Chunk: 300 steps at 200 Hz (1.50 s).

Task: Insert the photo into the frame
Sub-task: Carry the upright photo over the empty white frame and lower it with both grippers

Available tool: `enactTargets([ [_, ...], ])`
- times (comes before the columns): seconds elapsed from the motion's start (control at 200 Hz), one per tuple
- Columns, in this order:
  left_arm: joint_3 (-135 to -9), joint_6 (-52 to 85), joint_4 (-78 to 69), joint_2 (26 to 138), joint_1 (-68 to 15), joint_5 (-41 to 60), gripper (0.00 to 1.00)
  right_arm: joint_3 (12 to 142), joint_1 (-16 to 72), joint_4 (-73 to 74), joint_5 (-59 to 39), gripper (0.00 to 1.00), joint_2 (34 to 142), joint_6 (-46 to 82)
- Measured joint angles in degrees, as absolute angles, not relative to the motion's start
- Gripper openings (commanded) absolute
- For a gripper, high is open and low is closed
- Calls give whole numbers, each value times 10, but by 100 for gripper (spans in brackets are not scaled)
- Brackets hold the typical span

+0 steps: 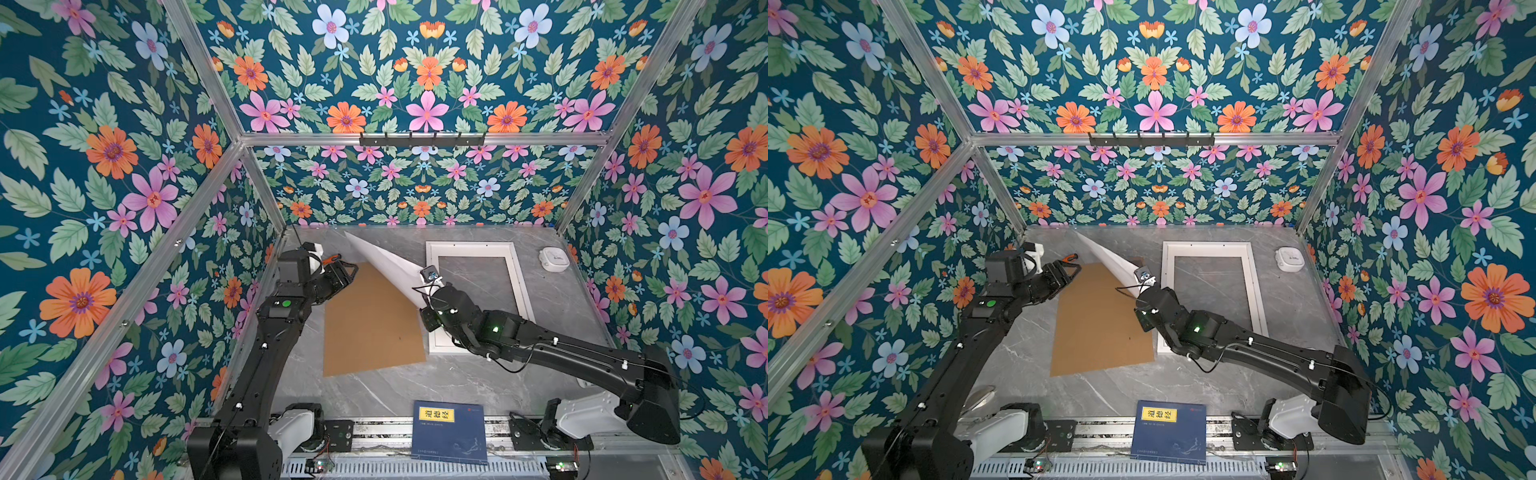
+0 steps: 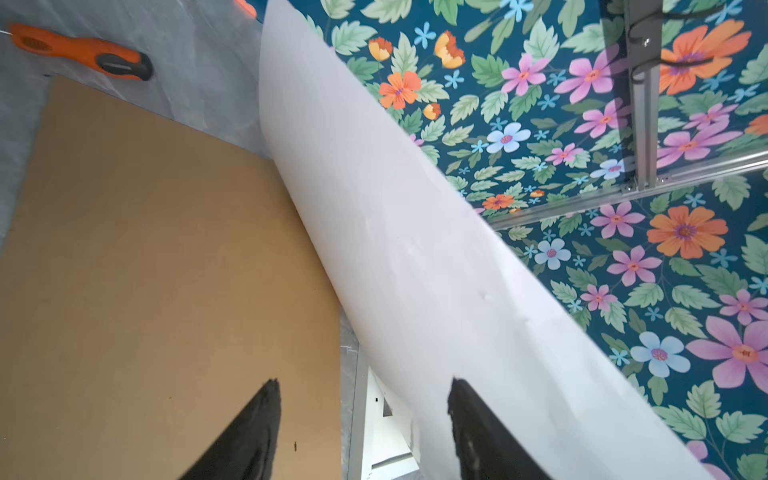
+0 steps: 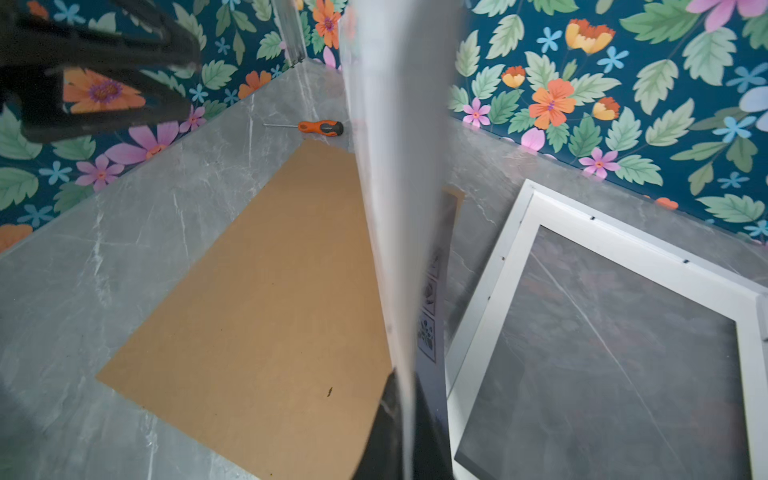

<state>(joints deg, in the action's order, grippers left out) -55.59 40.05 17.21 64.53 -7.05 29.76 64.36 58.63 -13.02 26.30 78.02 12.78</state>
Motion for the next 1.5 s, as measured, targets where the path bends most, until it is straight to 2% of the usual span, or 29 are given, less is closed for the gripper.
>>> enactTargets([
  [0.47, -561, 418, 90, 743, -160, 268, 65, 600, 439, -179, 207, 0, 655, 220],
  [0.79, -587, 418, 70, 804, -220, 224, 65, 535, 297, -200, 119, 0, 570, 310],
  [1.11, -574, 437, 30, 857, -266, 218, 64, 481, 181, -214, 32, 0, 538, 387],
  [1.305, -554, 482, -15, 890, -302, 233, 64, 458, 151, -216, 13, 0, 536, 432],
  [1.5, -519, 541, -74, 900, -348, 248, 69, 439, 148, -212, 2, 0, 540, 473],
])
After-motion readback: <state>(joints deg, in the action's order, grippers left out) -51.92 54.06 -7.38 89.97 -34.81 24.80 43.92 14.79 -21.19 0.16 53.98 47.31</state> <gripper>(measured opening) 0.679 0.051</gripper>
